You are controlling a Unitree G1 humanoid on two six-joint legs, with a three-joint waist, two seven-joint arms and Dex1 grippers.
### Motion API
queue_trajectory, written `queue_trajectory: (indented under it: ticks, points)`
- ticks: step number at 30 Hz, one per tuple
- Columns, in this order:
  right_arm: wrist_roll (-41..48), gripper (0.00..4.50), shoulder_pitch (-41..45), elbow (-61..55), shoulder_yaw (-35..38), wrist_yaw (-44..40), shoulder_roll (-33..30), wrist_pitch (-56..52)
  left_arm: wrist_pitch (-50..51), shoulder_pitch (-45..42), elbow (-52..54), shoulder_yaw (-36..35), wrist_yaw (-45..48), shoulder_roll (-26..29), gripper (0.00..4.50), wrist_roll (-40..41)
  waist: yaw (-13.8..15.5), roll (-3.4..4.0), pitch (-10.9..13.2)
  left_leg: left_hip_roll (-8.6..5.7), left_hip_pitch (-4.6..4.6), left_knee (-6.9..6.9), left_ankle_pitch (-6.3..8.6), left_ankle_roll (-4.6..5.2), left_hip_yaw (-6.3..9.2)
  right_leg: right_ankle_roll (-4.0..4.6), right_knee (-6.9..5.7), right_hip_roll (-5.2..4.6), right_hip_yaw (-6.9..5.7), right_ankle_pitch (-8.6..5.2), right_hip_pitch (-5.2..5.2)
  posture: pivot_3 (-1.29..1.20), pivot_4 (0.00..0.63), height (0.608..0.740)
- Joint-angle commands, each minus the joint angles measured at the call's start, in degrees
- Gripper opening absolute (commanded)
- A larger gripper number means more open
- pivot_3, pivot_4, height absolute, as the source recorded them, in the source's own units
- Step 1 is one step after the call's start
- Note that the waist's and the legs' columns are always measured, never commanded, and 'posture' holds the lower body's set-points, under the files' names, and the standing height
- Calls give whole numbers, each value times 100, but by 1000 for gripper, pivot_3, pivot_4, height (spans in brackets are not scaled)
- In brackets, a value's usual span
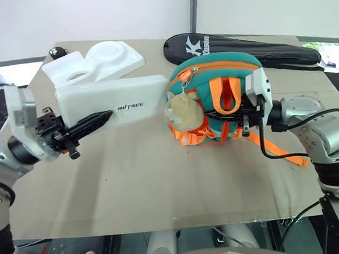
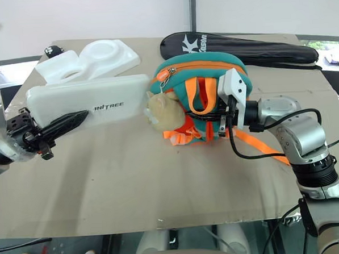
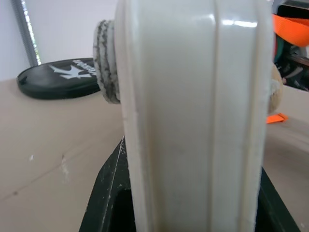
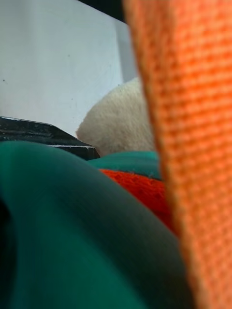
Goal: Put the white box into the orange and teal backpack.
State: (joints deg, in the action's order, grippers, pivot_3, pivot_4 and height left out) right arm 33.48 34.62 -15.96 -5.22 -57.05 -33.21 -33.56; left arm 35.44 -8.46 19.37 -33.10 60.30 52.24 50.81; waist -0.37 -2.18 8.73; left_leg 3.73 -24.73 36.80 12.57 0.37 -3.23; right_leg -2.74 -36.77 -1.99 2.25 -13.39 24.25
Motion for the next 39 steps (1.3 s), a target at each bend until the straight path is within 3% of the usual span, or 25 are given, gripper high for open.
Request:
queue_trajectory:
  ticks: [1, 5, 9, 15, 19, 21, 22, 26, 27, 34, 36, 39]
  points:
    - [219, 27, 174, -168, 308, 125, -2, -110, -504, -548, 156, 371, 517, 345, 1084, -174, 4, 0, 1, 0, -1, 0, 1, 0, -2, -5, 1, 0, 1, 3, 0, 0, 150, 740]
    - [220, 27, 200, -232, 292, 118, -59, -151, -692, -1525, 85, 1170, 640, 406, 1084, -467, 37, 2, 2, -2, -3, -1, 1, 0, 0, -18, 2, 2, 1, 9, 0, 0, 150, 740]
    - [318, 27, 152, -412, 288, 130, -18, -183, -1352, -2187, -106, 2339, 943, 321, 1084, -1505, 30, 6, 4, -2, -2, -1, 1, 0, -1, -20, 1, 8, 5, 9, 0, 0, 150, 740]
    - [272, 27, -1, -675, 314, 411, 123, -164, -1105, -3498, -821, 4144, 454, -772, 1084, -2713, 92, 7, 5, -2, -6, 18, 1, 1, 6, -23, -7, 14, 6, 10, -2, 0, 150, 740]
    - [160, 27, -117, -748, 294, 665, 178, -189, -1719, -3866, -1604, 4943, 306, -1500, 1084, -3639, 112, 8, 4, -2, -7, 34, 2, 2, 7, -23, -8, 16, 8, 10, -9, 0, 150, 740]
    - [101, 0, -191, -779, 281, 823, 208, -226, -1647, -3875, -1855, 4958, 310, -1767, 2071, -3637, 94, 8, 4, -2, -8, 36, 2, 3, 10, -23, -7, 18, 8, 11, -10, 0, 150, 740]
    - [51, 0, -251, -781, 289, 907, 196, -250, -1496, -3830, -1886, 4815, 321, -1840, 2345, -3477, 86, 8, 4, -2, -8, 36, 2, 3, 11, -23, -9, 18, 8, 10, -10, 0, 150, 740]
    - [43, 0, -472, -703, 380, 1101, 169, -329, -475, -3439, -1554, 3653, 754, -1398, 4320, -2188, -18, 8, 4, -2, -6, 33, 2, 3, 35, -22, -10, 27, 7, 10, -10, 0, 150, 740]
    - [20, 0, -516, -679, 370, 1119, 156, -323, -49, -3361, -1463, 3357, 839, -1203, 4476, -1819, -53, 8, 5, -2, -7, 33, 2, 3, 40, -22, -11, 27, 4, 10, -10, 0, 150, 740]
    - [-189, 0, -557, -466, 329, 1334, 224, -198, 3911, -3055, -1646, 1153, 494, 16, 4476, 1594, -66, 8, 6, 0, 3, 40, 2, 3, 48, -25, -21, 20, -7, 9, -22, 0, 150, 740]
    - [-236, 0, -479, -425, 312, 1401, 278, -197, 4578, -2789, -1546, 881, -104, -71, 4476, 2254, -31, 8, 6, -3, 14, 43, 2, 3, 51, -27, -19, 14, -13, 8, -40, 0, 150, 740]
    - [-230, 0, -382, -422, 293, 1435, 314, -225, 4686, -2415, -1060, 913, -1174, -634, 4476, 2667, 16, 6, 5, -11, 24, 51, 2, 4, 67, -27, -17, 3, -28, 7, -62, 0, 150, 740]
